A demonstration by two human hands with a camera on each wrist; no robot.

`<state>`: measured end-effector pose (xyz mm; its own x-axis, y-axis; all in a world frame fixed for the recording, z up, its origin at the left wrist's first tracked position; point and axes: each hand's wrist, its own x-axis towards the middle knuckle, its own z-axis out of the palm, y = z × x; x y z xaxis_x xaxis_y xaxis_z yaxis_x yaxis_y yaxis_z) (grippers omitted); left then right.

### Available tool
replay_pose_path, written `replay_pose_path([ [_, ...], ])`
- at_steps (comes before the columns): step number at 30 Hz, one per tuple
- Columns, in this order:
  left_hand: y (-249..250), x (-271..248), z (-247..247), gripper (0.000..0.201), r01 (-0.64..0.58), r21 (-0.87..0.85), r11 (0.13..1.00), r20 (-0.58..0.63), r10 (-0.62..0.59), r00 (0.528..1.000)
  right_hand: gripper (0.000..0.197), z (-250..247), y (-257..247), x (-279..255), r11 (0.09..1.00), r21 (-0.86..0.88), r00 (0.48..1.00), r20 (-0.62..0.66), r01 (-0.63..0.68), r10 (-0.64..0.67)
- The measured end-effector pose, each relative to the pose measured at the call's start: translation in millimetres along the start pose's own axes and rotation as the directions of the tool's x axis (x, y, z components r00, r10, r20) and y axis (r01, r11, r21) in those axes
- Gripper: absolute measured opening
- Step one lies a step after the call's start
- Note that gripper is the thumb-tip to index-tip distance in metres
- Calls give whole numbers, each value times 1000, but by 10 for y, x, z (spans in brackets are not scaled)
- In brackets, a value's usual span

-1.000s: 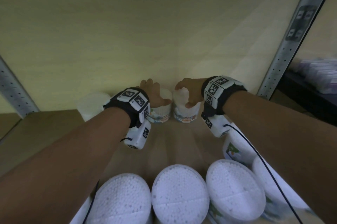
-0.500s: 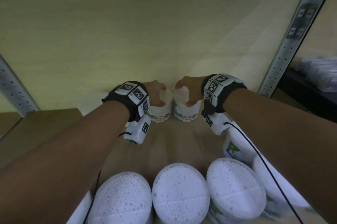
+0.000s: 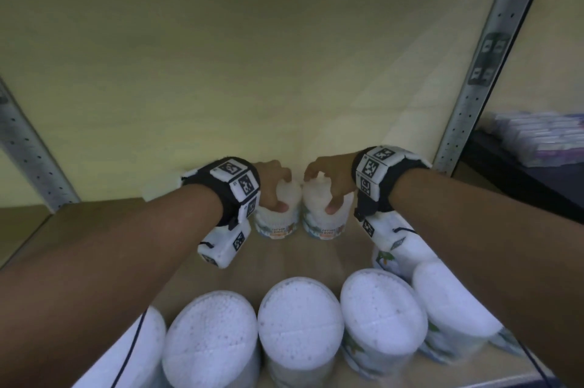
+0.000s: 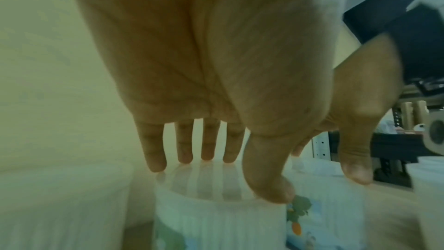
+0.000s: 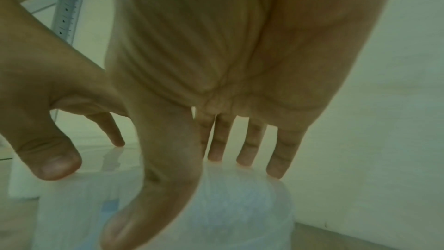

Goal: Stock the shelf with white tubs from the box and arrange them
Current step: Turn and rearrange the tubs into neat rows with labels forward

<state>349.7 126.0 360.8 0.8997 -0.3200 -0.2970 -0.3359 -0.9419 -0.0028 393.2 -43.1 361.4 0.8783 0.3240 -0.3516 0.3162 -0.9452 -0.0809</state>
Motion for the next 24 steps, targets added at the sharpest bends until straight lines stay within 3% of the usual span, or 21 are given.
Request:
replay_pose_path([
  [2,53,-88,7,79,-10,1,1000,33,10,999,103,64,97,75,1000,2,996,85,7,-8],
  [6,203,-307,5,105,-35,18,999,67,34,997,79,96,-65,-312,997,-70,1000,-6,14,-15],
  [9,274,-368,43,156,-77,48,996,61,74,995,74,190,-64,-434,999,-26,1000,5,30,-30],
  [10,304,-402,51,154,-74,52,996,64,71,995,73,183,-66,-488,999,-22,999,30,26,-26],
  [13,429,-537,71,100,-17,33,999,60,15,998,77,186,-136,-610,1000,-10,998,56,21,-20],
  [16,473,-622,107,76,4,17,1000,61,-5,998,101,347,30,-328,998,-40,996,84,46,-42],
  [18,479,-653,124,72,-2,0,1000,51,2,999,103,406,131,-222,997,-42,993,100,65,-61],
  [20,483,-692,145,73,-7,-30,1000,26,7,1000,100,261,-58,-629,993,-105,990,134,63,-49],
  [24,513,-778,204,72,-27,-66,997,11,28,1000,90,255,-105,-806,993,-116,989,144,36,-19],
])
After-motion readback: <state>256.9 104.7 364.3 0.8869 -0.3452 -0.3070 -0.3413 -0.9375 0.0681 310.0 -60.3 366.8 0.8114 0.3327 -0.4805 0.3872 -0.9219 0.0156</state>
